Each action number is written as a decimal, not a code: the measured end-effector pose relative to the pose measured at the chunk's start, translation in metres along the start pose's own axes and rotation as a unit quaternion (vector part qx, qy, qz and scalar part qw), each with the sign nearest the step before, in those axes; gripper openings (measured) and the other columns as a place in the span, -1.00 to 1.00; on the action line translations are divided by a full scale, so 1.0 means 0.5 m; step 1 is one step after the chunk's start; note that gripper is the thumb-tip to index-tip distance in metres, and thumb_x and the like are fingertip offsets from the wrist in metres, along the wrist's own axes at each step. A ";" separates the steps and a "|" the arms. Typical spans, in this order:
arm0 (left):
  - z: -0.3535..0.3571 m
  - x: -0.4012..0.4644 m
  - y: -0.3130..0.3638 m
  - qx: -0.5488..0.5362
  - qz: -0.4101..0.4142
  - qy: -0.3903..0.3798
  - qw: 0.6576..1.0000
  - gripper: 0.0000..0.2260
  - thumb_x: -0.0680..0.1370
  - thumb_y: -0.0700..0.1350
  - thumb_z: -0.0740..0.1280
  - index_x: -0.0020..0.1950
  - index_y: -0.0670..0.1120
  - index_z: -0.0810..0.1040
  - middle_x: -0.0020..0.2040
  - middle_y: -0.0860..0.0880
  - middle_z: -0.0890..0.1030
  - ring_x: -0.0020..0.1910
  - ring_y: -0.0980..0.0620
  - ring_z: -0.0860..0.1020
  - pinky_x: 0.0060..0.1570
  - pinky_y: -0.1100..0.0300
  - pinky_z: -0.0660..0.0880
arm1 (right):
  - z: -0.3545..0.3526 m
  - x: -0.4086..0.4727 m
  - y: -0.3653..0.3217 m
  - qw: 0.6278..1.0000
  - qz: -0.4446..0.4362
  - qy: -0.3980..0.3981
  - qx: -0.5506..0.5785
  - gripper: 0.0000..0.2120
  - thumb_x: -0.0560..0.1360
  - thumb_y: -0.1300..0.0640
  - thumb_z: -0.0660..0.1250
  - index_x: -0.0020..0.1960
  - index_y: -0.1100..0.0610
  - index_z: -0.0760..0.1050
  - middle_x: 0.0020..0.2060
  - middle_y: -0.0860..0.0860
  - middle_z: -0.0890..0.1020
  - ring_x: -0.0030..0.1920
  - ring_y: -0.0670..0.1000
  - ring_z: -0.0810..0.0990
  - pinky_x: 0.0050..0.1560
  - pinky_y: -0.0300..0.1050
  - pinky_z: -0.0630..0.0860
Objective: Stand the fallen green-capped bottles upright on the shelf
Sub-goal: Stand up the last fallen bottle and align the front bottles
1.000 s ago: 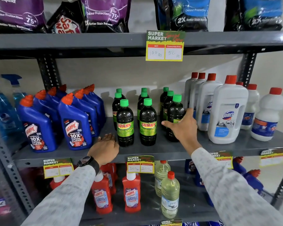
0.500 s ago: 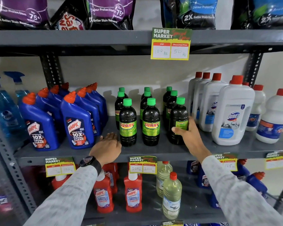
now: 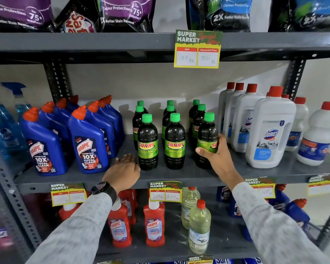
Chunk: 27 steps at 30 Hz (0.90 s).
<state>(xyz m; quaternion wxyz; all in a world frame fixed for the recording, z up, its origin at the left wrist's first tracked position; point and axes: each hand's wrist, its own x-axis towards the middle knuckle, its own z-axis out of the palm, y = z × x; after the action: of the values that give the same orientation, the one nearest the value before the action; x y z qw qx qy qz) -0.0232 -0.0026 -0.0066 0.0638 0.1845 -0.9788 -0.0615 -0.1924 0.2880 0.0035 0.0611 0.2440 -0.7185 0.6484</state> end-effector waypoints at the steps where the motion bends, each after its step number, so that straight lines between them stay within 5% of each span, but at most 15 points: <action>1: 0.000 0.000 0.000 0.001 0.000 0.001 1.000 -0.44 0.72 0.08 -0.09 0.70 -0.11 0.05 0.71 -0.11 0.05 0.69 -0.04 0.02 0.65 -0.05 -0.07 | -0.003 0.000 0.003 1.000 0.002 -0.013 0.016 -0.23 0.43 0.19 0.61 0.51 0.02 0.29 0.27 -0.01 0.63 0.25 0.00 0.62 0.34 0.07 0.52; 4: 0.002 0.000 -0.002 0.004 0.001 0.004 1.000 -0.43 0.72 0.08 -0.09 0.70 -0.11 0.05 0.71 -0.11 0.06 0.69 -0.04 0.03 0.65 -0.06 -0.07 | -0.008 0.002 0.007 0.999 0.000 -0.020 0.024 -0.32 0.46 0.34 0.52 0.48 -0.01 0.36 0.24 -0.01 0.66 0.22 -0.03 0.64 0.38 0.14 0.50; 11: 0.004 0.002 -0.001 0.008 0.004 0.004 1.000 -0.44 0.72 0.06 -0.09 0.69 -0.13 0.06 0.71 -0.13 0.06 0.69 -0.05 0.03 0.64 -0.06 -0.06 | 0.003 -0.008 -0.008 0.999 -0.018 0.027 -0.028 -0.18 0.36 0.13 0.67 0.40 -0.06 0.22 0.19 -0.04 0.60 0.15 -0.14 0.60 0.19 -0.09 0.56; 27: 0.011 0.008 -0.008 0.023 0.006 0.009 1.000 -0.43 0.71 0.06 -0.10 0.69 -0.13 0.08 0.70 -0.13 0.09 0.69 -0.06 0.06 0.62 -0.07 -0.03 | 0.009 -0.013 -0.007 0.992 -0.019 0.051 -0.111 -0.11 0.36 0.05 0.67 0.52 0.12 0.24 0.31 0.07 0.58 0.23 0.06 0.58 0.23 -0.05 0.49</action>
<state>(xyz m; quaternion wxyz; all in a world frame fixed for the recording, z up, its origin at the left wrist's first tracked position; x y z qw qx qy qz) -0.0263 -0.0069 -0.0123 0.0688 0.1810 -0.9804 -0.0369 -0.1840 0.2854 0.0033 0.1365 0.2155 -0.7773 0.5751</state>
